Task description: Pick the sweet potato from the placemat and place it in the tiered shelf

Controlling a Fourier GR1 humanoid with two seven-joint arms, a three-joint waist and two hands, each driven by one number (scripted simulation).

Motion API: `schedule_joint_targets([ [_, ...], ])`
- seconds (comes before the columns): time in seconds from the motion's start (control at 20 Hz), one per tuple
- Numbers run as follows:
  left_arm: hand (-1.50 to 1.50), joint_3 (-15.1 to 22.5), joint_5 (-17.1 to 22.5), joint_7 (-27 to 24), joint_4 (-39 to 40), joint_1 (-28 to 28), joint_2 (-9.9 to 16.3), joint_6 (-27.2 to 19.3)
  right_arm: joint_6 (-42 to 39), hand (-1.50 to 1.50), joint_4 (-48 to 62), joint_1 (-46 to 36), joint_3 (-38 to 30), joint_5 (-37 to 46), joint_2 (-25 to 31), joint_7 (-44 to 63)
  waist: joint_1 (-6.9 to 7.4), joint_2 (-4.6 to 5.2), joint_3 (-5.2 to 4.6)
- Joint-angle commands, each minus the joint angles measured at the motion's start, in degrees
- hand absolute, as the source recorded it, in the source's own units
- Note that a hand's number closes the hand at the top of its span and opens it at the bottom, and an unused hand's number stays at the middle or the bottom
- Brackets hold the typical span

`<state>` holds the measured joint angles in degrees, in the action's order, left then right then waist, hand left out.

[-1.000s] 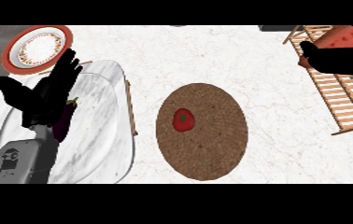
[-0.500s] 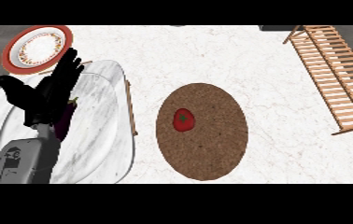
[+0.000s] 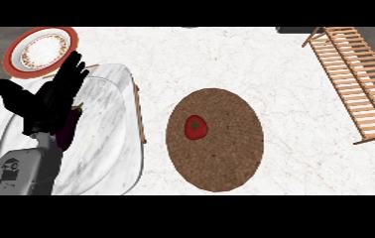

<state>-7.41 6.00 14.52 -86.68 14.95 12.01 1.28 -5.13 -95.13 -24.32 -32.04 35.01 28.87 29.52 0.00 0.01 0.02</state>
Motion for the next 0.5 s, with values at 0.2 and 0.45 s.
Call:
schedule_joint_targets([
  [0.2, 0.0, -0.8, 0.3, -1.5, 3.1, 2.0, -0.4, 0.9, 2.4, 1.5, 8.3, 3.3, -4.5, -5.1, 3.8, -9.4, -0.13, 0.04, -0.01],
  [0.45, 0.0, 1.2, -1.8, -1.7, -1.5, -1.3, -1.6, -0.3, 7.3, 1.5, 12.8, 2.3, -6.0, -1.2, 3.9, -3.5, 0.42, 0.13, -0.01],
])
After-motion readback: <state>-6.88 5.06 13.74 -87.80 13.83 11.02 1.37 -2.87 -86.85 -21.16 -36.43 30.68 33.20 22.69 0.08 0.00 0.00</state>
